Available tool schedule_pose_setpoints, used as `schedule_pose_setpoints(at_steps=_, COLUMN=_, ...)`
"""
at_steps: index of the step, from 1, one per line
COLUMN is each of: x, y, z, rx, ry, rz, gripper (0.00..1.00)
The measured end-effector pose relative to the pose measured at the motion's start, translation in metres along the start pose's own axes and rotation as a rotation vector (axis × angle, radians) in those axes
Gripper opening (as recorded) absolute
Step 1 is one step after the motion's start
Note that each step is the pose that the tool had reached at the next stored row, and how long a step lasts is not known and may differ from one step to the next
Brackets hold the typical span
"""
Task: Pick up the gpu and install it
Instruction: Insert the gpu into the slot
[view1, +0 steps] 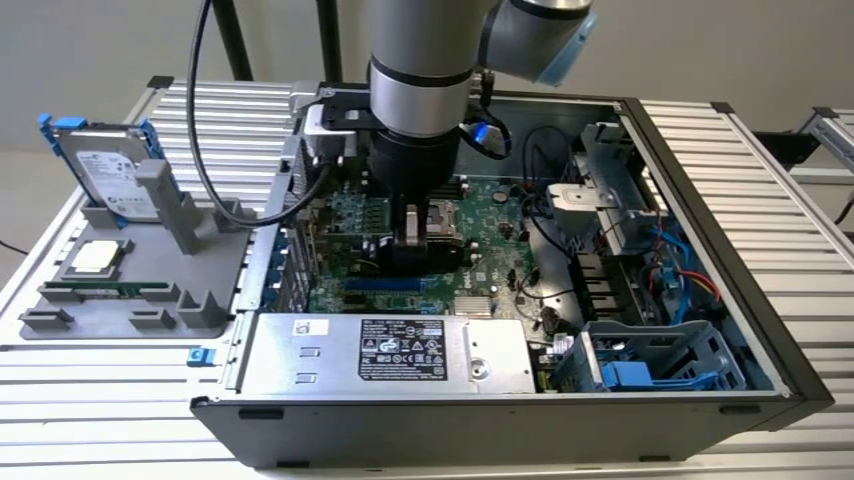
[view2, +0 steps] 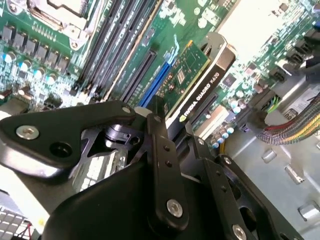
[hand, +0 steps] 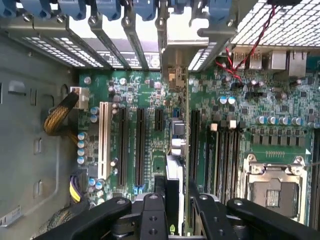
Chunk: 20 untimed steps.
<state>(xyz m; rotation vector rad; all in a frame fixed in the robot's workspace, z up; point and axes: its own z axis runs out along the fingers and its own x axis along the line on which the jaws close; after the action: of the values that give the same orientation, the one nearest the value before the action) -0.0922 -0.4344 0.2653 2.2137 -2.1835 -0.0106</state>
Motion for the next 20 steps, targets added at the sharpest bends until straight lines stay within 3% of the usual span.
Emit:
schedule_pose_setpoints(at_steps=8, x=-0.0001, y=0.0043, z=0.0043, rx=0.0122, ry=0.0007, rz=0.0, gripper=0.0)
schedule_pose_setpoints(at_steps=13, x=-0.0003, y=0.0094, z=0.0074, rx=0.0126, ry=0.0007, rz=0.002, gripper=0.0)
schedule_pose_setpoints(at_steps=20, x=-0.0003, y=0.01, z=0.0099, rx=0.0097, ry=0.0006, rz=0.003, gripper=0.0)
